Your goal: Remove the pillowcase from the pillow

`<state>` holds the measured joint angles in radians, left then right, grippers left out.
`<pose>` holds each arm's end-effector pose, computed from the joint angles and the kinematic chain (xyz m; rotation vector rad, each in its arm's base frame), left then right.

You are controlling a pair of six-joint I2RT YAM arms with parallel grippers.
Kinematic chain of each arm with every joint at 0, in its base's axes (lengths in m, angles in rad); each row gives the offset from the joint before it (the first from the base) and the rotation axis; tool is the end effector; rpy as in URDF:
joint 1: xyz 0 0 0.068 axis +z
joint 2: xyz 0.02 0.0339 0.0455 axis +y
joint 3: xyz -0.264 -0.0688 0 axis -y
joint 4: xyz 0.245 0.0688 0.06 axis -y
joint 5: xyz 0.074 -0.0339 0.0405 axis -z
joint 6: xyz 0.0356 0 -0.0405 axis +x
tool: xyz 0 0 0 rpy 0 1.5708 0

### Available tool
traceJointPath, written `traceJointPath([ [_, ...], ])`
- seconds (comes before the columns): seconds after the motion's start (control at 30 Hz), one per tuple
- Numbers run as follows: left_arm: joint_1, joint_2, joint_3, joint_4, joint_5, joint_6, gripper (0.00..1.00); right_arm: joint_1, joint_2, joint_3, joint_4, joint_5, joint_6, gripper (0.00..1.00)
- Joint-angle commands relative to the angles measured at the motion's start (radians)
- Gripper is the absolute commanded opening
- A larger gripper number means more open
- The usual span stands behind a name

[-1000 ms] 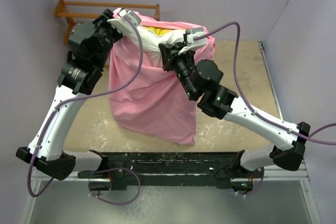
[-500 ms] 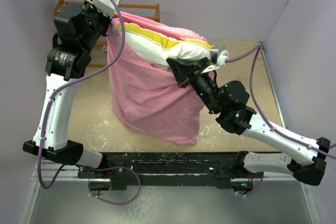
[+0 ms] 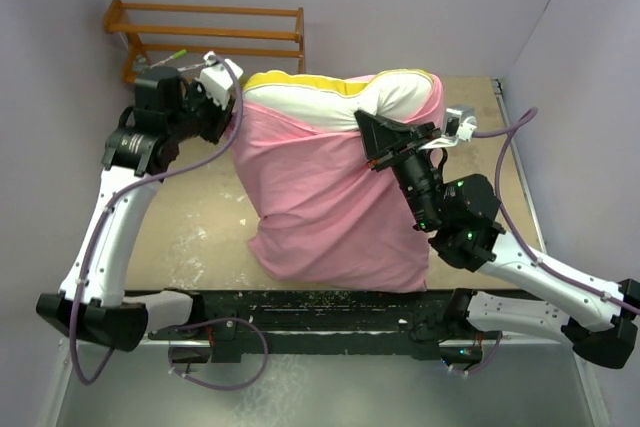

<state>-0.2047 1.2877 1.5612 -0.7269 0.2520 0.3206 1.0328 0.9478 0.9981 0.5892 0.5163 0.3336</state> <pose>0.2562 -0.0622 0.4434 0.6746 1.8971 -0.1812 0.1134 0.1557 0.4628 0.1438 1.0651 1.0004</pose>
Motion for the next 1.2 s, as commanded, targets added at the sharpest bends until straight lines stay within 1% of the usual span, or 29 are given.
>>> traceJointPath([
  [0.0, 0.016, -0.171, -0.099, 0.097, 0.062, 0.132, 0.24, -0.005, -0.026, 0.051, 0.198, 0.104, -0.064, 0.0],
  [0.1, 0.016, -0.215, -0.152, 0.073, 0.085, 0.193, 0.24, -0.005, -0.001, 0.062, 0.231, 0.094, -0.098, 0.0],
  [0.17, 0.016, -0.218, -0.165, 0.046, 0.087, 0.2, 0.23, -0.005, 0.02, 0.088, 0.268, 0.107, -0.138, 0.0],
  [0.23, 0.016, -0.219, -0.18, 0.019, 0.095, 0.202, 0.26, -0.005, 0.04, 0.13, 0.279, 0.105, -0.172, 0.0],
  [0.27, 0.017, -0.221, -0.19, 0.009, 0.108, 0.2, 0.3, -0.005, 0.052, 0.154, 0.284, 0.104, -0.189, 0.0],
  [0.3, 0.016, -0.224, -0.198, 0.002, 0.123, 0.192, 0.38, -0.005, 0.061, 0.178, 0.286, 0.104, -0.201, 0.0],
  [0.33, 0.016, -0.226, -0.201, -0.001, 0.135, 0.175, 0.49, -0.006, 0.071, 0.2, 0.289, 0.106, -0.212, 0.0],
  [0.37, 0.018, -0.228, -0.202, -0.002, 0.158, 0.157, 0.58, -0.007, 0.081, 0.222, 0.294, 0.108, -0.224, 0.0],
  [0.43, 0.018, -0.23, -0.185, -0.011, 0.209, 0.121, 0.73, -0.007, 0.101, 0.258, 0.295, 0.105, -0.241, 0.0],
  [0.5, 0.018, -0.222, -0.134, -0.017, 0.246, 0.079, 0.88, -0.007, 0.12, 0.281, 0.285, 0.088, -0.248, 0.0],
  [0.53, 0.018, -0.215, -0.095, -0.022, 0.263, 0.063, 0.93, -0.007, 0.125, 0.287, 0.279, 0.08, -0.246, 0.0],
  [0.6, 0.018, -0.196, 0.003, -0.04, 0.294, 0.054, 0.99, -0.007, 0.131, 0.286, 0.273, 0.063, -0.235, 0.0],
  [0.63, 0.018, -0.187, 0.072, -0.047, 0.302, 0.057, 0.99, -0.007, 0.135, 0.284, 0.268, 0.058, -0.224, 0.0],
  [0.7, 0.018, -0.17, 0.16, -0.049, 0.308, 0.078, 0.99, -0.007, 0.145, 0.284, 0.258, 0.045, -0.21, 0.0],
  [0.8, 0.018, -0.179, 0.214, -0.011, 0.312, 0.121, 0.99, -0.007, 0.165, 0.291, 0.248, 0.036, -0.201, 0.0],
  [0.87, 0.018, -0.203, 0.199, 0.051, 0.293, 0.123, 0.99, -0.007, 0.18, 0.304, 0.241, 0.035, -0.197, 0.0],
  [0.97, 0.018, -0.255, 0.123, 0.148, 0.278, 0.102, 0.99, -0.007, 0.208, 0.328, 0.23, 0.034, -0.194, 0.0],
  [1.07, 0.018, -0.319, 0.031, 0.207, 0.337, 0.1, 0.99, -0.007, 0.247, 0.369, 0.206, 0.053, -0.194, 0.0],
  [1.17, 0.018, -0.347, 0.004, 0.183, 0.409, 0.124, 1.0, -0.007, 0.3, 0.423, 0.169, 0.145, -0.198, 0.0],
])
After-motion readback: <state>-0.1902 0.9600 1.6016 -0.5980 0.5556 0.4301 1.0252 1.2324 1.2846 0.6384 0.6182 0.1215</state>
